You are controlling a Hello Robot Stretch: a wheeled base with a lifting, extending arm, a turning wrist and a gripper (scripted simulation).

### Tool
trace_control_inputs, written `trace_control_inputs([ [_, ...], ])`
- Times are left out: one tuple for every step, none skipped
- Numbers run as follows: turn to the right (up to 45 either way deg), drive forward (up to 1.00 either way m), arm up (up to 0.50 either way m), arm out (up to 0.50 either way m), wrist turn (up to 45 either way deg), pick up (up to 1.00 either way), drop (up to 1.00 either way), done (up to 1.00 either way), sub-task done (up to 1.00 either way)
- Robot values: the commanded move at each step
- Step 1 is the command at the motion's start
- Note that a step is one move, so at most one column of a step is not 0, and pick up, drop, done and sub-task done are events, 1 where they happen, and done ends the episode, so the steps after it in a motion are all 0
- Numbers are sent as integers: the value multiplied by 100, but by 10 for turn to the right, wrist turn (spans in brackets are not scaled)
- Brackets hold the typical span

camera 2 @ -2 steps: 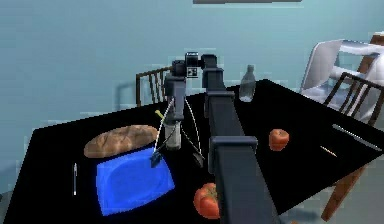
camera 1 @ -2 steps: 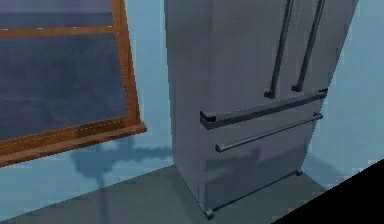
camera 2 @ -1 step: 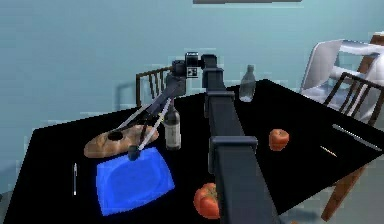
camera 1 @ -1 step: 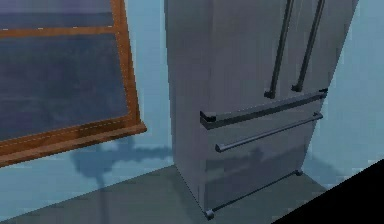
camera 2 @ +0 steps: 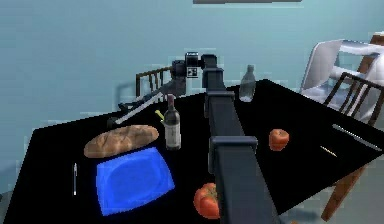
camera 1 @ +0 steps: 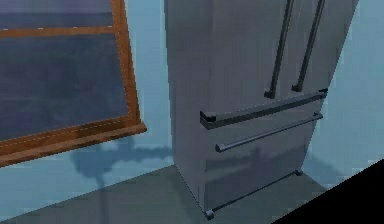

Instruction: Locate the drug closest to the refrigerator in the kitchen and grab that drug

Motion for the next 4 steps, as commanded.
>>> trace_control_inputs([
  [0, 0, 0, 0, 450, 0, 0, 0, 0],
  [0, 0, 0, 0, 270, 0, 0, 0, 0],
  [0, 0, 0, 0, 0, 100, 0, 0, 0],
  [0, 0, 2, 0, 0, 0, 0, 0, 0],
])
